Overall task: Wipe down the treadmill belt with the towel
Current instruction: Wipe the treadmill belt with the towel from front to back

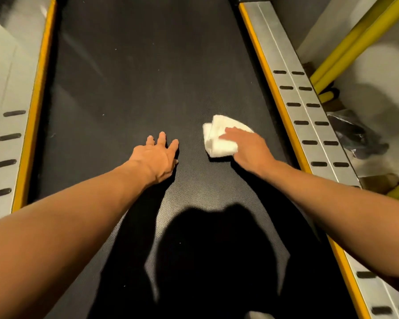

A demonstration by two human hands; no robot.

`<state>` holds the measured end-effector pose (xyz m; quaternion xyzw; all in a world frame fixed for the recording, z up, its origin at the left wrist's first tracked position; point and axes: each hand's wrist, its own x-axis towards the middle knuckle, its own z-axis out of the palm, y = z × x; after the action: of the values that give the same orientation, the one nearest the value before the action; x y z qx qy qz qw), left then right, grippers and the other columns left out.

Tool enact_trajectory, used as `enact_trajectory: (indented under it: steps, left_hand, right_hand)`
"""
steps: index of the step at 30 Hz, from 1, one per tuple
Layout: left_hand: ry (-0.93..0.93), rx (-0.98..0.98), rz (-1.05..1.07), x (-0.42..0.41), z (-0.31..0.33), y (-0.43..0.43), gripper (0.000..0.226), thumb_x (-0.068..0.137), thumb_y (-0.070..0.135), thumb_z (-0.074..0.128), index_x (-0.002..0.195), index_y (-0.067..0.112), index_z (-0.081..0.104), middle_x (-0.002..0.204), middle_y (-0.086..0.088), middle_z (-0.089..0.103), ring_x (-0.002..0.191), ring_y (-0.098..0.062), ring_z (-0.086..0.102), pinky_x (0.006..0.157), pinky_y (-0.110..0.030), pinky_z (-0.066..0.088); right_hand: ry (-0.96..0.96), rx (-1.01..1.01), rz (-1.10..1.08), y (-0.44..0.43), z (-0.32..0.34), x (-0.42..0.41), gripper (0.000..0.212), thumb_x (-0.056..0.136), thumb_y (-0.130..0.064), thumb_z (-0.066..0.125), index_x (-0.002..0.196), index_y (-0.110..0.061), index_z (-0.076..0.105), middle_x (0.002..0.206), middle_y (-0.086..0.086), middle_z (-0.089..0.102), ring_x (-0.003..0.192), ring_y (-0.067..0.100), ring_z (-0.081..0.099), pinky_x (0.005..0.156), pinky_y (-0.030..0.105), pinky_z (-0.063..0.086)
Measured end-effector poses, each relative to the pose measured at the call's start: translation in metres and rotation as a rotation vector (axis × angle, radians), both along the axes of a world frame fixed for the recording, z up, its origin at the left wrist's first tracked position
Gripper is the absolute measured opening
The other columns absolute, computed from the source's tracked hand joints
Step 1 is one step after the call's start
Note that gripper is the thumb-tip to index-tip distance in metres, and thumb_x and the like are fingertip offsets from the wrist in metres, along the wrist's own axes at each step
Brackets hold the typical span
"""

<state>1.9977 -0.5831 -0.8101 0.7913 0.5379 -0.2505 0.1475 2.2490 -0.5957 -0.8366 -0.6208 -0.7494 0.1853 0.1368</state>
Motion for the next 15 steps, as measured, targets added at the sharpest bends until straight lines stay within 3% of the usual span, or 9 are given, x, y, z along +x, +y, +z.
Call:
enact_trajectory:
  steps: [3, 6, 10, 15]
  left_hand:
    - [0.0, -0.02, -0.019, 0.004, 0.002, -0.002, 0.06, 0.103, 0.042, 0.026, 0.154, 0.022, 0.002, 0.162, -0.013, -0.004, 0.147, -0.039, 0.007, 0.106, -0.055, 0.033]
    - [0.016, -0.022, -0.033, 0.003, 0.002, -0.002, 0.059, 0.103, 0.039, 0.025, 0.155, 0.024, 0.001, 0.162, -0.012, -0.004, 0.148, -0.038, 0.006, 0.106, -0.055, 0.033]
    - [0.007, -0.043, -0.02, 0.002, 0.002, 0.001, 0.059, 0.103, 0.038, 0.027, 0.155, 0.025, 0.002, 0.162, -0.012, -0.003, 0.148, -0.038, 0.006, 0.109, -0.055, 0.032]
    - [0.002, -0.046, -0.037, 0.002, 0.003, 0.001, 0.059, 0.103, 0.043, 0.026, 0.154, 0.024, 0.004, 0.162, -0.012, -0.003, 0.148, -0.037, 0.008, 0.108, -0.054, 0.034]
  right_hand:
    - [0.009, -0.068, 0.077, -0.04, -0.003, -0.019, 0.06, 0.068, 0.013, 0.058, 0.122, -0.013, 0.065, 0.135, 0.012, 0.056, 0.13, 0.032, 0.047, 0.111, 0.049, 0.032]
    - [0.073, -0.126, 0.199, -0.069, 0.004, -0.036, 0.057, 0.071, 0.008, 0.059, 0.121, -0.019, 0.066, 0.134, 0.003, 0.058, 0.13, 0.022, 0.048, 0.111, 0.041, 0.034]
    - [0.014, -0.021, 0.051, -0.025, 0.018, -0.017, 0.047, 0.079, 0.002, 0.062, 0.12, -0.019, 0.065, 0.128, 0.002, 0.062, 0.118, 0.024, 0.056, 0.1, 0.035, 0.043]
    - [-0.108, -0.022, -0.114, -0.005, 0.005, 0.018, 0.044, 0.08, 0.004, 0.061, 0.119, -0.015, 0.065, 0.133, 0.009, 0.058, 0.125, 0.031, 0.051, 0.103, 0.038, 0.038]
